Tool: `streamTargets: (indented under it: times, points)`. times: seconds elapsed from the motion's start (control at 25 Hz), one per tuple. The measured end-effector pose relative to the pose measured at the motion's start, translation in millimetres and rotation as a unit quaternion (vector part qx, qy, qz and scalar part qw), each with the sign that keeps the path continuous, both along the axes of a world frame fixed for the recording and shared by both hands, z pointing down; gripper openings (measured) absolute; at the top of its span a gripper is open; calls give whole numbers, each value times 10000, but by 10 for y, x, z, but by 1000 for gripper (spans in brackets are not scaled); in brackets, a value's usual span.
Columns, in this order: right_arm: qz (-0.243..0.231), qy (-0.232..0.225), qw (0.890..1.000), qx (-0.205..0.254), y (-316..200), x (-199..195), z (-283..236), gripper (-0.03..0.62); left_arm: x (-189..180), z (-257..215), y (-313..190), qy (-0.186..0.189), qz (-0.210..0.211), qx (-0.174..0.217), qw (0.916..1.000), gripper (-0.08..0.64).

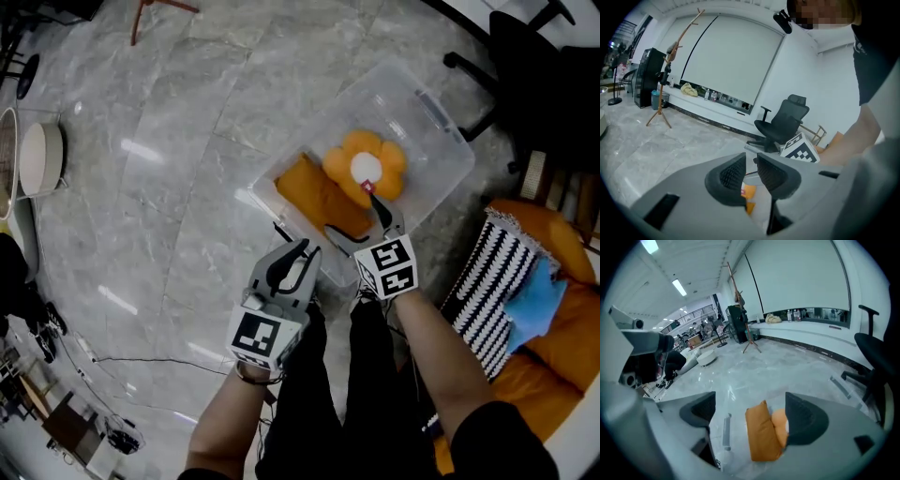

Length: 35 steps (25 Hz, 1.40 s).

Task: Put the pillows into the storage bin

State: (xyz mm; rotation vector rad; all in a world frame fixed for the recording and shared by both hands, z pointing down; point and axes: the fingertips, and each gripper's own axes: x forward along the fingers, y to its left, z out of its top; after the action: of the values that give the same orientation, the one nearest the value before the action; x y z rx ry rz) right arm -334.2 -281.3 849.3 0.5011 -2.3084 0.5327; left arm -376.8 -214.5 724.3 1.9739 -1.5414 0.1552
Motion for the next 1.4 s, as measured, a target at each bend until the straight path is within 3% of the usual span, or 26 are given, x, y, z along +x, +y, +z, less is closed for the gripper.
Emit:
streamTargets:
  times: [0.24, 0.44, 0.64, 0.88, 1.04, 1.4]
  points:
    - [337, -743, 9966, 130, -149, 110, -1124, 483, 174, -798, -131, -92, 4, 345, 9994, 91]
    - [669, -1245, 9867, 796, -326, 319, -2240, 452, 286, -1604, -251, -264, 178, 788, 9964, 118]
    - [900, -1695, 9718, 1373, -332, 666, -3366, 465, 450, -2530, -277, -264, 259, 1312, 9907, 138]
    - [1065, -2068, 9469, 2218, -298, 1111, -4588, 466, 698, -3501, -334, -406, 523, 1971, 9781, 160]
    - [1257, -2309, 9261, 2706, -275, 1408, -5263, 467, 915, -4045, -354, -521, 853, 2418, 9652, 177]
    - [1720, -2379, 8936, 3395, -72, 1885, -5995, 471, 1238, -4826, -291, -595, 1435, 3156, 9361, 219]
